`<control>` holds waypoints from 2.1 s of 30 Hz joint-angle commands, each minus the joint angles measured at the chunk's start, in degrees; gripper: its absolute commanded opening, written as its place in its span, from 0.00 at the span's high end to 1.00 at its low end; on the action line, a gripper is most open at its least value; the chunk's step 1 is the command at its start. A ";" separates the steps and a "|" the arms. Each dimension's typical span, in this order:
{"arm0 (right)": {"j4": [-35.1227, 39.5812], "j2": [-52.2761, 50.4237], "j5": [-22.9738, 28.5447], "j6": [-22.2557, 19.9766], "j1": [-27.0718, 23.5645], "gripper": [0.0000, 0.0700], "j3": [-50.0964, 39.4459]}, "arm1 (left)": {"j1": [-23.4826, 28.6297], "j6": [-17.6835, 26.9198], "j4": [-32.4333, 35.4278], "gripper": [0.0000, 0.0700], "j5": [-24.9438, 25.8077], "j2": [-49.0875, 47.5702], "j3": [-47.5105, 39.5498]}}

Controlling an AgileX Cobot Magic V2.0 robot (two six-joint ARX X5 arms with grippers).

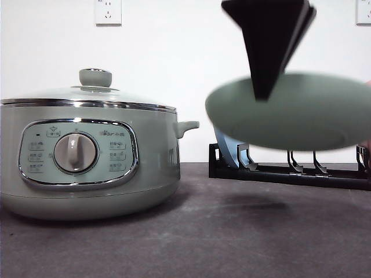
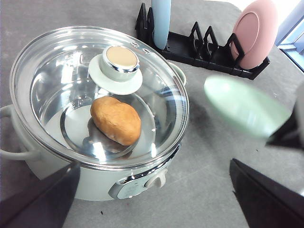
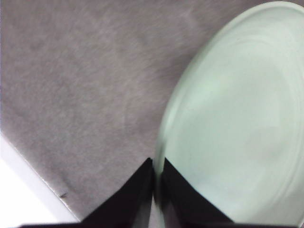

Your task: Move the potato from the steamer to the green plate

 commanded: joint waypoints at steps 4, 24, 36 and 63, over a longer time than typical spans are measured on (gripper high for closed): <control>5.14 0.57 1.73 2.86 2.50 0.99 -4.82 | -0.09 0.66 0.35 0.08 0.17 0.28 1.49; 23.53 1.33 0.26 3.19 4.02 0.99 -19.04 | -0.09 0.66 0.37 0.08 0.17 0.28 1.49; 27.17 1.33 -1.26 6.41 3.50 0.49 -20.73 | -0.09 0.66 0.20 0.08 0.17 0.28 1.49; 23.64 -10.82 -36.02 3.19 -14.91 0.49 6.23 | -0.09 0.66 0.31 0.08 0.17 0.31 1.49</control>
